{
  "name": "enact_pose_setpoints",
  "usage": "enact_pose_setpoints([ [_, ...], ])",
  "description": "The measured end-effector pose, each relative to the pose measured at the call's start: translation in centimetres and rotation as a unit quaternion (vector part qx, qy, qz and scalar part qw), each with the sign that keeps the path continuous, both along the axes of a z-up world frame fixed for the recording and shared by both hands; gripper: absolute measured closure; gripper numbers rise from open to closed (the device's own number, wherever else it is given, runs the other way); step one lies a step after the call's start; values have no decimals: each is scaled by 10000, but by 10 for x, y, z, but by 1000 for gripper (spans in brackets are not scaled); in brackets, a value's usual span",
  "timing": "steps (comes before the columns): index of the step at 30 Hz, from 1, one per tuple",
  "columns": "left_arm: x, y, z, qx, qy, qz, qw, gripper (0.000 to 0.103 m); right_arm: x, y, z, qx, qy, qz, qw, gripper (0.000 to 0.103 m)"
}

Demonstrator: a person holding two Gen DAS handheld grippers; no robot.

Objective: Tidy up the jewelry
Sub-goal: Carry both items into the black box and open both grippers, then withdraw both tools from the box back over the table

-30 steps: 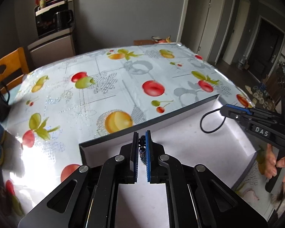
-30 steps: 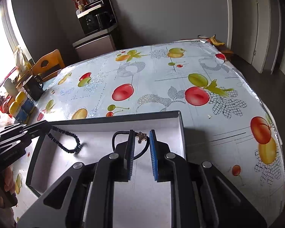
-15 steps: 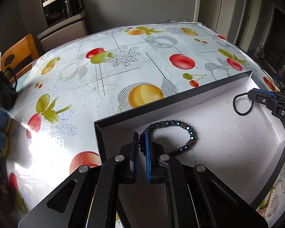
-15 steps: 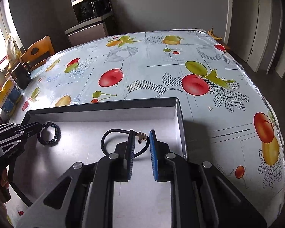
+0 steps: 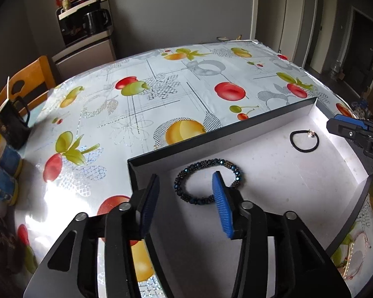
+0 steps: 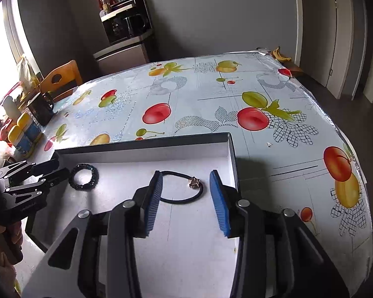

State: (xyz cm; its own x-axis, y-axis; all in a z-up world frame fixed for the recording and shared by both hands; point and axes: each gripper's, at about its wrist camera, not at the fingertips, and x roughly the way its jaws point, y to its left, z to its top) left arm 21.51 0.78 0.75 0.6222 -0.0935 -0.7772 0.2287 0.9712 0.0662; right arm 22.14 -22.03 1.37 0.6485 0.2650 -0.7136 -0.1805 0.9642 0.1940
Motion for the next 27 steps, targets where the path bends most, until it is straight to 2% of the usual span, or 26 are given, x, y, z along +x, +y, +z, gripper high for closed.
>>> enact_pose_setpoints([
  [8, -40, -9, 21, 82, -394, -60, 9992, 28, -45, -13, 20, -162, -326, -109, 9993, 36],
  [11, -56, -8, 27, 32, -488, -41, 9988, 25, -61, -16, 23, -217, -393, -112, 9989, 30],
  [13, -66, -7, 30, -24, -504, -22, 9987, 24, -74, -16, 25, -226, -455, -82, 9987, 22],
  [17, -88, -5, 36, -78, -553, -30, 9984, 22, -97, -17, 27, -179, -522, -18, 9985, 15],
  [19, -98, -5, 39, -115, -581, -20, 9982, 20, -109, -17, 28, -150, -540, 12, 9984, 8],
  [21, -110, -6, 42, -149, -623, -32, 9979, 18, -120, -16, 30, -150, -602, 35, 9981, 6],
  [27, -143, -3, 45, -252, -720, -6, 9971, 13, -145, -17, 30, -259, -629, 23, 9977, 5],
])
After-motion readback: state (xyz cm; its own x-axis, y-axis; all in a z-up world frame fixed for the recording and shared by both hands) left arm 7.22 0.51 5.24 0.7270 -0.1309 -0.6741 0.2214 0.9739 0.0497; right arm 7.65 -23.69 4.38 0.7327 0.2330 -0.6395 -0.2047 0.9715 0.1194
